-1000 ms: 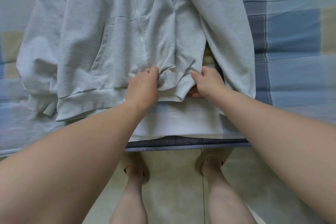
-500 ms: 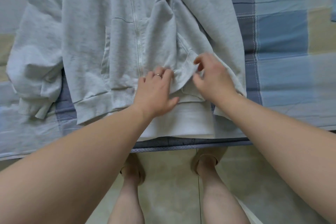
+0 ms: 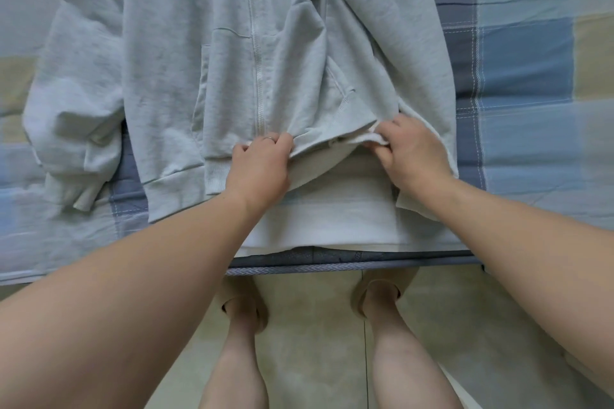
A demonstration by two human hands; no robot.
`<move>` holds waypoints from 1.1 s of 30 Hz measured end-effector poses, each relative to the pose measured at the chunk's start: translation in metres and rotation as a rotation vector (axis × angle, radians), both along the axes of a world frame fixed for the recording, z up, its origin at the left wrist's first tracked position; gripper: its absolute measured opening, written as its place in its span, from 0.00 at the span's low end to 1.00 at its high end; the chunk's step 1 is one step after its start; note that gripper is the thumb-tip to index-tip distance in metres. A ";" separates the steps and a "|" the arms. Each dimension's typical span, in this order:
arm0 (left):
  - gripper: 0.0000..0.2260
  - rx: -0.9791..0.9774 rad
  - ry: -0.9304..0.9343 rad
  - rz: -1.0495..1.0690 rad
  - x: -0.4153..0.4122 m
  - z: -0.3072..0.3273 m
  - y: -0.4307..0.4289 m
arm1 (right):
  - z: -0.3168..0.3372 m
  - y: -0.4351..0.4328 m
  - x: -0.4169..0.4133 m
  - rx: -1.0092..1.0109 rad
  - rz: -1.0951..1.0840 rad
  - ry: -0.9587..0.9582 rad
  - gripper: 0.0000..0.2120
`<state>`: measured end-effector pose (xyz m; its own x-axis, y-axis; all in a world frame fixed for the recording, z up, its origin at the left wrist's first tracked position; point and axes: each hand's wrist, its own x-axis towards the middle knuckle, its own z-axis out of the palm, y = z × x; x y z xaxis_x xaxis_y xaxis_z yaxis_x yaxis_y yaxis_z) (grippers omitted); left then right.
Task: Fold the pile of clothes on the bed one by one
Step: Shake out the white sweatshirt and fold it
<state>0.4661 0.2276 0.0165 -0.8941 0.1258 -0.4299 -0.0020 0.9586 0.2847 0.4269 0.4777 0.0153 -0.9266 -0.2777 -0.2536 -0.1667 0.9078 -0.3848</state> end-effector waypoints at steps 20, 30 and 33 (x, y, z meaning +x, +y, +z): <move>0.30 -0.209 0.165 -0.169 -0.016 0.008 0.065 | 0.006 0.037 0.001 0.105 0.122 0.182 0.08; 0.15 -0.108 -0.059 -0.371 -0.006 0.000 0.074 | 0.013 0.121 0.014 0.191 -0.018 -0.120 0.04; 0.15 -0.080 -0.009 -0.297 0.009 -0.006 0.069 | 0.018 0.100 0.009 0.221 0.008 -0.106 0.09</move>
<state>0.4748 0.2967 0.0110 -0.8193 0.3464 -0.4569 0.2796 0.9371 0.2091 0.4355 0.5779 0.0337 -0.8897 -0.2114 -0.4047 -0.1432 0.9708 -0.1923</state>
